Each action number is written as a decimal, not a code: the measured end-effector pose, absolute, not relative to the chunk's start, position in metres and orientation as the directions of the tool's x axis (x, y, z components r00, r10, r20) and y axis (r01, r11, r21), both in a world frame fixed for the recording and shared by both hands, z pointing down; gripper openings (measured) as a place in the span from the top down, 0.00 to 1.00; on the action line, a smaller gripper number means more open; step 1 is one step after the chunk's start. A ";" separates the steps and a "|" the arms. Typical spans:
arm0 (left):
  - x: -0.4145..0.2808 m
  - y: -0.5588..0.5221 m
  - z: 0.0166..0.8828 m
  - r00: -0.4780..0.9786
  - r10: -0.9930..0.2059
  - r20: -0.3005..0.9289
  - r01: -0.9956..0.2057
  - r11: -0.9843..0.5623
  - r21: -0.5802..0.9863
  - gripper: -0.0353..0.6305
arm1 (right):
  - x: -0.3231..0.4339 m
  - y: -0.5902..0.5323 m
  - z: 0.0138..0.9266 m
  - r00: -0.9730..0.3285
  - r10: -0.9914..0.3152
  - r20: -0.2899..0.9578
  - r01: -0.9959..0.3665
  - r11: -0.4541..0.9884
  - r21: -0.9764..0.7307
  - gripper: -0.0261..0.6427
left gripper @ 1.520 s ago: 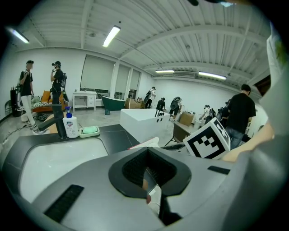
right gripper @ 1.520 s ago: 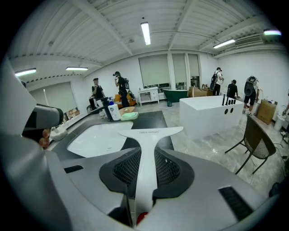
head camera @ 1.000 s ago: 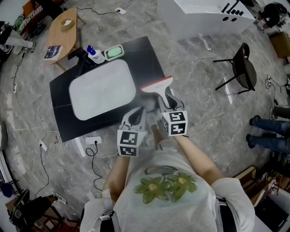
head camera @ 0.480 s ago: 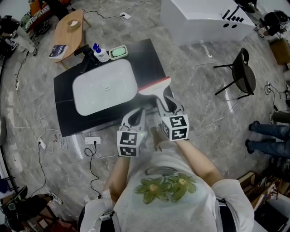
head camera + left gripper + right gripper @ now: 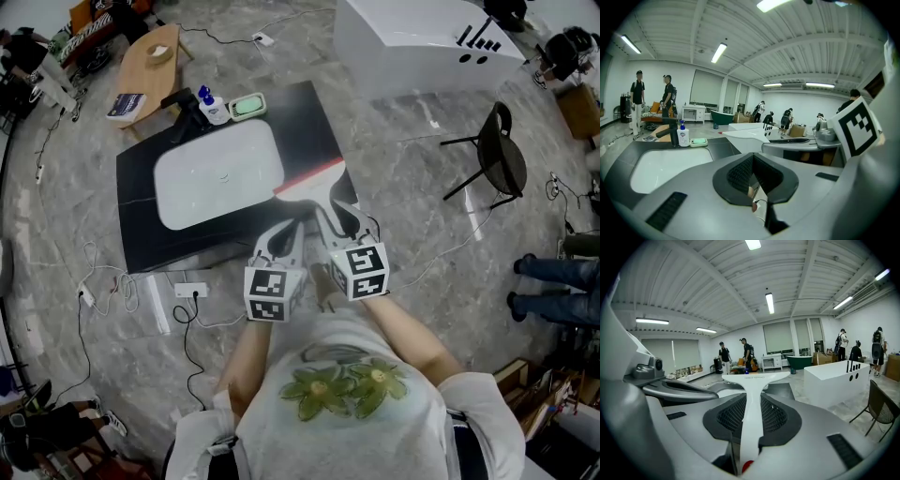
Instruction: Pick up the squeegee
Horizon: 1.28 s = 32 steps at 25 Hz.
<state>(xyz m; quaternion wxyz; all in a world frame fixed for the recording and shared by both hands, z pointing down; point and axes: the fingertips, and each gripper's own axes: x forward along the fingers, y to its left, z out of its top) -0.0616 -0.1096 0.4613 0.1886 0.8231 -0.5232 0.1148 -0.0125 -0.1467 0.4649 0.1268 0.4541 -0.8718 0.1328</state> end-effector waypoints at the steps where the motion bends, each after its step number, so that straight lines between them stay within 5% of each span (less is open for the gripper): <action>1: -0.061 -0.107 0.460 0.425 -0.820 0.384 -0.905 -0.380 0.189 0.93 | -0.013 -0.143 0.462 -0.560 -0.758 0.336 -0.823 0.557 -0.115 0.81; 32: -0.063 -0.073 0.447 0.377 -0.857 0.351 -0.926 -0.344 0.154 0.93 | -0.013 -0.103 0.446 -0.600 -0.735 0.318 -0.792 0.601 -0.104 0.81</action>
